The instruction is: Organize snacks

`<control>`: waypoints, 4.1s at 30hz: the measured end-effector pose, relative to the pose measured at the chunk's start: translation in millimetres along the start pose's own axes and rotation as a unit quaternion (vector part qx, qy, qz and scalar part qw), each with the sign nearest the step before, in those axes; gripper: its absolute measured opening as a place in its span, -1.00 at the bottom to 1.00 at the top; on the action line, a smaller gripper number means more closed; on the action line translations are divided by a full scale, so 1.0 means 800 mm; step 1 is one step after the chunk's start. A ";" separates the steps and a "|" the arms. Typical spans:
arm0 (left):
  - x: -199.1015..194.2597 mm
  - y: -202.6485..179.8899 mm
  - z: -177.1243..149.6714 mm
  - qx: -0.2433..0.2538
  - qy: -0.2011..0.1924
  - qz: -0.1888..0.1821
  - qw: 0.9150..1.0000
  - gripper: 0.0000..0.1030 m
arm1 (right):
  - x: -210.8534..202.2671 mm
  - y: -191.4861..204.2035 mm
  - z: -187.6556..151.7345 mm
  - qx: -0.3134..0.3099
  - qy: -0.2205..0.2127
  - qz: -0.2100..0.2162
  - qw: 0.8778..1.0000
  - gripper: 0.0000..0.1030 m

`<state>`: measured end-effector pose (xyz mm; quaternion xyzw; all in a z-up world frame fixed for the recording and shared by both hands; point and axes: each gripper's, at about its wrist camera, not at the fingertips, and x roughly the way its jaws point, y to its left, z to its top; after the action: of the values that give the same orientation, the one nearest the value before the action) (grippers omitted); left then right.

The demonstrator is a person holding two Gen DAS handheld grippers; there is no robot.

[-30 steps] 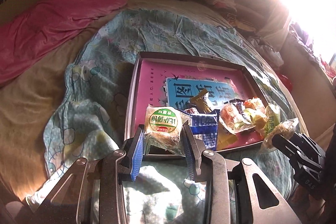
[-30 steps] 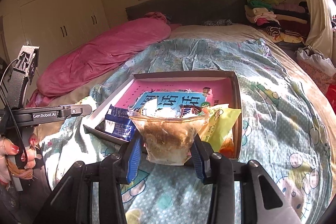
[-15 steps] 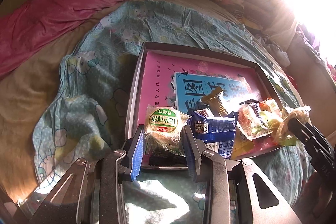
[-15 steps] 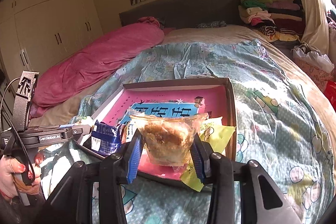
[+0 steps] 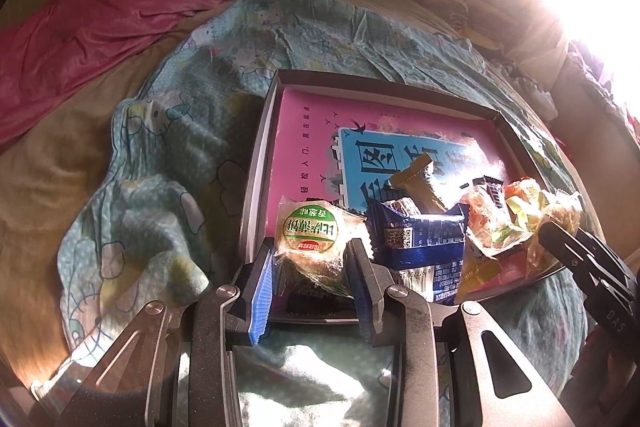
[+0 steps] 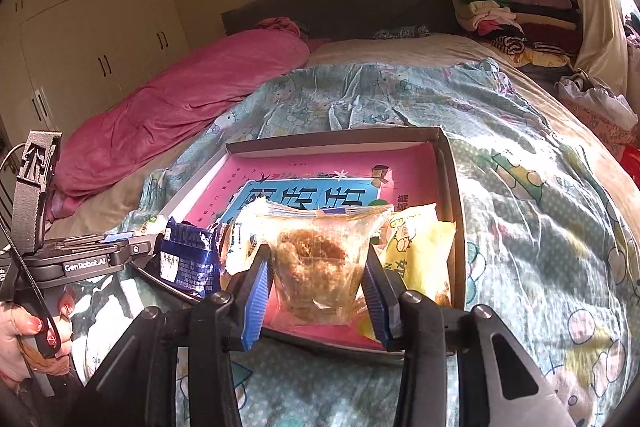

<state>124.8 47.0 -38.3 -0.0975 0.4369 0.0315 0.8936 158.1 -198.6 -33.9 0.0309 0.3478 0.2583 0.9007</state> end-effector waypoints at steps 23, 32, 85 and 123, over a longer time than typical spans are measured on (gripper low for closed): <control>0.002 -0.004 -0.005 0.009 0.010 0.000 1.000 -0.29 | 0.013 0.008 -0.012 -0.013 0.024 -0.009 1.000 -0.16; 0.001 -0.005 -0.006 0.010 0.012 -0.001 1.000 -0.29 | 0.012 0.013 -0.016 -0.016 0.027 -0.005 0.999 -0.16; -0.021 -0.022 -0.004 0.031 -0.003 -0.025 0.999 0.39 | 0.001 0.015 -0.015 -0.018 0.022 -0.008 1.000 -0.01; -0.046 -0.041 -0.004 0.041 -0.023 -0.035 0.998 0.53 | -0.030 0.026 -0.003 -0.054 -0.044 -0.086 0.994 0.40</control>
<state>104.0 15.0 -6.4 -0.0754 0.4136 -0.0150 0.9072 132.7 -192.8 -16.0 -0.0360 0.2948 0.1968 0.9344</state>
